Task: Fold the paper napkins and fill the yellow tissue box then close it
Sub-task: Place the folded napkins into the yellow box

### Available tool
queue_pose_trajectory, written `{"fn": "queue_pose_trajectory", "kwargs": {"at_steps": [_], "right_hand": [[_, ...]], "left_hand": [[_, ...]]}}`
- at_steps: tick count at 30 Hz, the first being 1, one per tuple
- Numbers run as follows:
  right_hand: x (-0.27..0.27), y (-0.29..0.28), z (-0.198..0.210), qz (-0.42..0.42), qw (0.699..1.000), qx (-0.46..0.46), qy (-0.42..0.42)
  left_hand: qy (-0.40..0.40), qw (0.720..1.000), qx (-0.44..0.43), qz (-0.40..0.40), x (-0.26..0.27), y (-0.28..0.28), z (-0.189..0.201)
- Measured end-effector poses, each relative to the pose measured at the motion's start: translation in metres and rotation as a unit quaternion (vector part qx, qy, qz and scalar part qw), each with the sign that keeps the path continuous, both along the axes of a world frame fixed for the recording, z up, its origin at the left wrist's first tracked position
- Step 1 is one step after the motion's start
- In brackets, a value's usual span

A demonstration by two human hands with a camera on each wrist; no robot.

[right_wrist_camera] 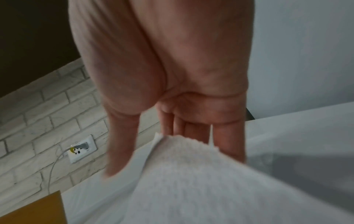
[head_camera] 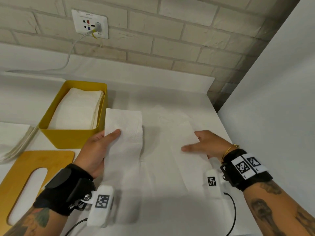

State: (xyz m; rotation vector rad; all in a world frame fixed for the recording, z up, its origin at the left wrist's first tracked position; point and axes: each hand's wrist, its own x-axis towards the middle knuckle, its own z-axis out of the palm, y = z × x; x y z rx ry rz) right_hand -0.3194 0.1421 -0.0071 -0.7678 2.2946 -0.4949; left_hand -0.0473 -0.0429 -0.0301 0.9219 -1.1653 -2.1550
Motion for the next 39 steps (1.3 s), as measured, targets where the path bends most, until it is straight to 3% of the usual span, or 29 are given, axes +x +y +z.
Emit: {"fn": "queue_pose_trajectory", "kwargs": {"at_steps": [2,5,8,10,12,16,21,27,30,34,37,39], "right_hand": [[0.003,0.004,-0.004,0.041,0.998,0.034,0.039],[0.033,0.001,0.017,0.074,0.992,0.000,0.099],[0.071,-0.004,0.029,0.114,0.992,-0.039,0.045],[0.088,-0.006,0.027,0.136,0.990,-0.018,-0.013],[0.088,-0.010,0.018,0.112,0.993,-0.019,-0.023],[0.062,-0.018,-0.007,-0.018,0.998,0.013,0.055],[0.065,-0.033,-0.024,-0.006,0.993,0.074,0.093],[0.066,-0.042,-0.033,0.001,0.998,-0.006,0.059],[0.061,-0.035,-0.022,-0.059,0.994,-0.096,-0.010],[0.057,-0.030,0.027,-0.103,0.956,-0.270,-0.050],[0.073,-0.031,0.069,-0.066,0.885,-0.429,-0.170],[0.084,-0.035,0.082,-0.035,0.844,-0.474,-0.248]], "left_hand": [[0.001,1.000,-0.001,-0.001,0.001,-0.002,0.000],[0.005,1.000,-0.001,-0.002,0.001,-0.004,-0.002],[0.005,1.000,0.007,0.003,0.000,-0.004,-0.003],[0.009,1.000,0.012,0.004,0.001,-0.005,-0.004],[0.012,1.000,0.014,0.004,0.003,-0.006,-0.006],[0.028,0.999,0.020,0.006,0.007,-0.006,-0.008],[0.041,0.999,0.007,-0.006,0.009,-0.005,-0.009],[0.068,0.997,0.020,-0.019,0.011,-0.003,-0.008],[0.077,0.996,0.053,-0.008,0.006,0.001,-0.005],[0.068,0.994,0.080,-0.004,0.001,0.001,-0.001],[0.078,0.991,0.111,-0.015,-0.003,0.003,0.002],[0.090,0.986,0.142,-0.020,-0.007,0.006,0.005]]}}
